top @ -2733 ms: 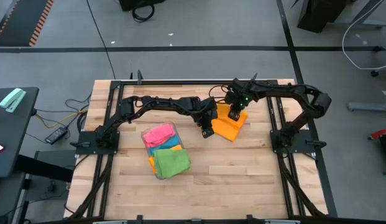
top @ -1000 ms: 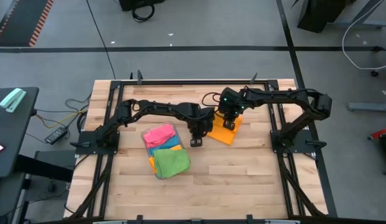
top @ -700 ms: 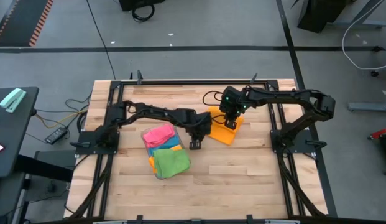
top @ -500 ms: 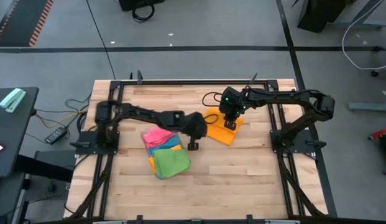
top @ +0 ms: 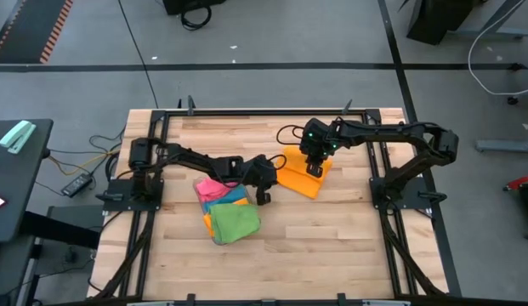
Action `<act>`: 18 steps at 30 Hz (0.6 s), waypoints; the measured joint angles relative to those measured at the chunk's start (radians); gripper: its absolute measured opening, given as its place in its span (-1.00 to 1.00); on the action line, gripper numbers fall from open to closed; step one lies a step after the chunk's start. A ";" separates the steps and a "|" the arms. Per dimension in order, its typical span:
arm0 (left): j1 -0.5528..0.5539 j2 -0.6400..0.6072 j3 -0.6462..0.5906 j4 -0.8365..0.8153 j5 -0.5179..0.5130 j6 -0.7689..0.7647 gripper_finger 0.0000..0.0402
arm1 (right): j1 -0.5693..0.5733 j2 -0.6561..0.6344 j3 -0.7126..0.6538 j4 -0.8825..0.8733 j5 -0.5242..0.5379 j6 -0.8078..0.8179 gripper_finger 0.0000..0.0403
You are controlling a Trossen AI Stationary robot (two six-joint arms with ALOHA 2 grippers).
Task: Fold microfiber towels
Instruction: Fold the yellow towel
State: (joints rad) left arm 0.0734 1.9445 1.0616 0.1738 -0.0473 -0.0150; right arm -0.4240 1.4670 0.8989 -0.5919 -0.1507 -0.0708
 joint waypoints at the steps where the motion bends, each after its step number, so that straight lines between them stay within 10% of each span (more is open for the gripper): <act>1: 0.002 0.011 0.003 -0.003 -0.002 -0.003 -0.92 | 0.000 0.000 0.000 0.000 -0.001 0.001 -0.94; 18: 0.001 0.118 0.089 -0.068 -0.002 -0.069 -0.94 | 0.076 -0.002 0.000 0.014 -0.015 0.000 -0.94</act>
State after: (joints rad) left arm 0.0746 2.0621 1.1510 0.1060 -0.0489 -0.0840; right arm -0.3481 1.4654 0.8989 -0.5775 -0.1661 -0.0711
